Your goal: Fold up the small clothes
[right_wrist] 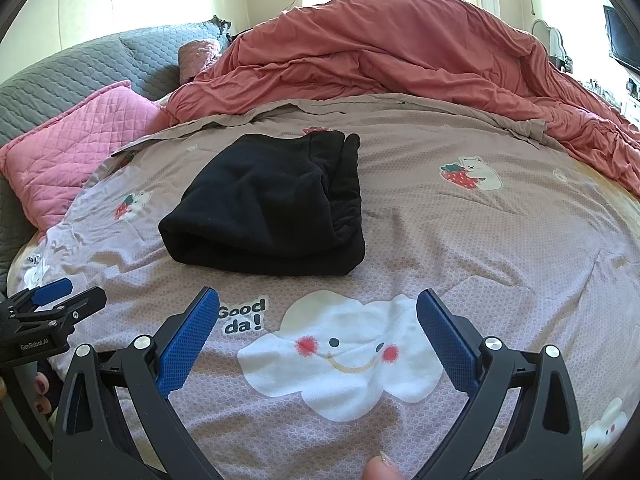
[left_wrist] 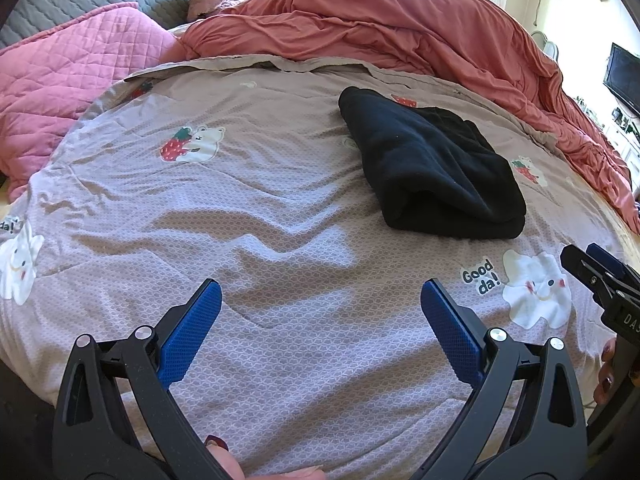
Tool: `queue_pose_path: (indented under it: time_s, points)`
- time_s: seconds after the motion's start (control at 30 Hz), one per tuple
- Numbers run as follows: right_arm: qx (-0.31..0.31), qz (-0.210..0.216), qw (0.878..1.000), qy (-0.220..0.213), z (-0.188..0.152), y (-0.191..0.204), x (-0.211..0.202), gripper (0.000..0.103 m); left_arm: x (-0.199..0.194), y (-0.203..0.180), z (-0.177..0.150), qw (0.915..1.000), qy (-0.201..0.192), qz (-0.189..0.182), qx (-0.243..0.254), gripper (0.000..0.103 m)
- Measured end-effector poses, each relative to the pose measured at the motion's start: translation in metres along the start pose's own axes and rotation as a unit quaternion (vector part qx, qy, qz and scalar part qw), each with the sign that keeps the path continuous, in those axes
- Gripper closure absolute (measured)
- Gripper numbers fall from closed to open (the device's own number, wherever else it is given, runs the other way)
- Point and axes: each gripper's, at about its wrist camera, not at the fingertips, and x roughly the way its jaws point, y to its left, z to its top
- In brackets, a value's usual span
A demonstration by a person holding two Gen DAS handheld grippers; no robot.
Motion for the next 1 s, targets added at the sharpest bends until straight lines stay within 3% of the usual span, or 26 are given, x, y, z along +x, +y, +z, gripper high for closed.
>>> queue_pose_path:
  time_s: [0.73,1.0]
  points:
    - [0.001,-0.003,1.0,0.004,-0.005,-0.005,0.0,0.005,0.001,0.006,-0.001,1.0,0.005,0.0,0.0,0.009]
    - [0.025,-0.03,0.999,0.008,-0.005,-0.022,-0.001,0.005,0.005,0.005,-0.002,0.9999,0.009,0.002,0.004,0.009]
